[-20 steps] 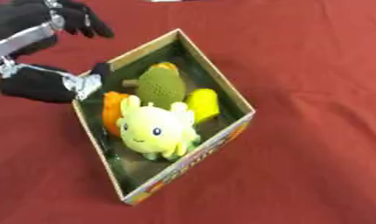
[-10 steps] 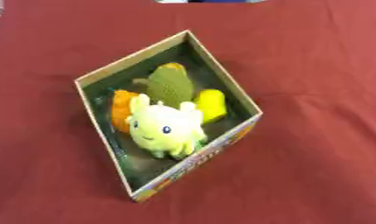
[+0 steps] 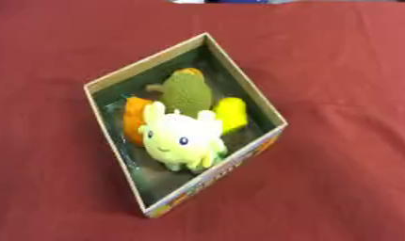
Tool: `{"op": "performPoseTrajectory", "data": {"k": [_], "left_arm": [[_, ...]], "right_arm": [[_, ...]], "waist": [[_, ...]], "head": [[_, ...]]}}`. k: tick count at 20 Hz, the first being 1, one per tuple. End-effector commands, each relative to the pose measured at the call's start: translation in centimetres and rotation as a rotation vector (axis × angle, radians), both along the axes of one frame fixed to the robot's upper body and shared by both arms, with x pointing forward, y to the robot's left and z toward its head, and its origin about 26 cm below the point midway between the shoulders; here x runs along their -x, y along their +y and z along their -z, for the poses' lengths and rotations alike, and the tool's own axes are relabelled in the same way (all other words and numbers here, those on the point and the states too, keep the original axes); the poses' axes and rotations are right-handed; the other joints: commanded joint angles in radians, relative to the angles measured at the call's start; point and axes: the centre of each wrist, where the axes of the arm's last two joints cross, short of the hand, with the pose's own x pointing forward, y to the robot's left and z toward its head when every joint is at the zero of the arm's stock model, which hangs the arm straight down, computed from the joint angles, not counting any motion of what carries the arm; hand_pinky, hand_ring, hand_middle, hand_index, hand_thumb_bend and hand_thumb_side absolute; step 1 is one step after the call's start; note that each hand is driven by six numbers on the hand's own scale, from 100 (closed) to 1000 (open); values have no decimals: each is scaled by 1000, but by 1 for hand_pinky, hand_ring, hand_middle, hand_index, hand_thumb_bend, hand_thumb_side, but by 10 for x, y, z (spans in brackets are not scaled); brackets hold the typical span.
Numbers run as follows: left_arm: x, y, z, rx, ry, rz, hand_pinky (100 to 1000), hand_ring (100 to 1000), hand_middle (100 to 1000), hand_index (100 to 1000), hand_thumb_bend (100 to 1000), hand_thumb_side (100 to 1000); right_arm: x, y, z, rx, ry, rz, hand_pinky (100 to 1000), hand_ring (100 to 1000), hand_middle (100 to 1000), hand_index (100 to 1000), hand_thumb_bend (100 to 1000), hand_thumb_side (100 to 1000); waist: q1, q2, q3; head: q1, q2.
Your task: Pick up objects on the table and place them in the box.
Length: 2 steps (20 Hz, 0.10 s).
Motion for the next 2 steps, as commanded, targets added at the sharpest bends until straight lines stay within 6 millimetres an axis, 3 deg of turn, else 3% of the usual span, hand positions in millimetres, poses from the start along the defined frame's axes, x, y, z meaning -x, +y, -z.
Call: {"op": "performPoseTrajectory", "data": {"k": [1,2], "left_arm": [[4,3,0,15,-50,-4,744,756,721,844,115,736],[4,3,2,14,-55,-9,744,756,720,844,115,734]], "right_arm": [[3,-1,-8,17,-49,12,871,839,751,827,100,741],[3,-1,-8,18,-51,19,870,836,748,825,100,737]], "waist": [[1,-16,0],[1,-16,0]], "head": [[1,-13],[2,-12]]}}
